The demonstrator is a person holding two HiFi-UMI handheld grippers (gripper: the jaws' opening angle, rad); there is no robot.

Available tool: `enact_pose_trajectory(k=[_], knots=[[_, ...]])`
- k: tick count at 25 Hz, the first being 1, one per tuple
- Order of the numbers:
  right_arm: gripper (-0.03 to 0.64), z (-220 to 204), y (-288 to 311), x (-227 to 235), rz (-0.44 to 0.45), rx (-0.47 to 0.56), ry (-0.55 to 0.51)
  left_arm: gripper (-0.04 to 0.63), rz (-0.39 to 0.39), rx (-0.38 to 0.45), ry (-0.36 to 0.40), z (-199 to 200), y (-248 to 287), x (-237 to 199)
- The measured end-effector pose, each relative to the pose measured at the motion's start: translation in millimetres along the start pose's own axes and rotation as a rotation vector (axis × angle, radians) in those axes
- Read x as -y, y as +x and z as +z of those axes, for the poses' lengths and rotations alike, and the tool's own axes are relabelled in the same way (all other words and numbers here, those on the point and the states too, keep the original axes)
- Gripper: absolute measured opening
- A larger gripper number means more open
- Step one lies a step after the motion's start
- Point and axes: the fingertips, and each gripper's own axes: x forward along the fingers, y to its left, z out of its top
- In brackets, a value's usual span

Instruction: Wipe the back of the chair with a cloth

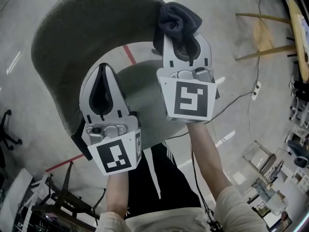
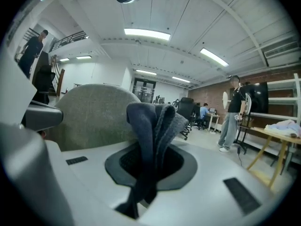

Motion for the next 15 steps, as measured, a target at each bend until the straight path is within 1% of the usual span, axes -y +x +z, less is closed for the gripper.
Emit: enact_pose_trajectory(k=[3,4,6,8,12,15], knots=[[0.054,-1.2,-1.3,1.3,-0.004,0.001,0.001,0.015,0.007,0.002,0.002,-0.7,-2.9,-0.6],[0.054,0.1,-1.8,-0.8,0.009,0.009,0.013,0.015,0.015,0.005,0.003,-0.5,-4.0,-1.8],[0.054,6.6,-5.0,-11.2,0.064,0.041,0.035,0.015,0.047,0.015,0.004,2.2,-9.0,-7.4],[0.054,14.4,-9.9,-31.4,0.145,0.071,0.033,0.015,0.105,0.033,0.003,7.6,-20.3,-18.9],[0.054,20.6,-17.1,-88.4,0.322,0.092,0.029,0.015,0.241,0.064,-0.013,13.5,-52.5,-48.4],[0.054,24.3,-28.3,-145.9,0.509,0.127,0.031,0.015,0.357,0.077,-0.069,8.5,-81.8,-77.4]])
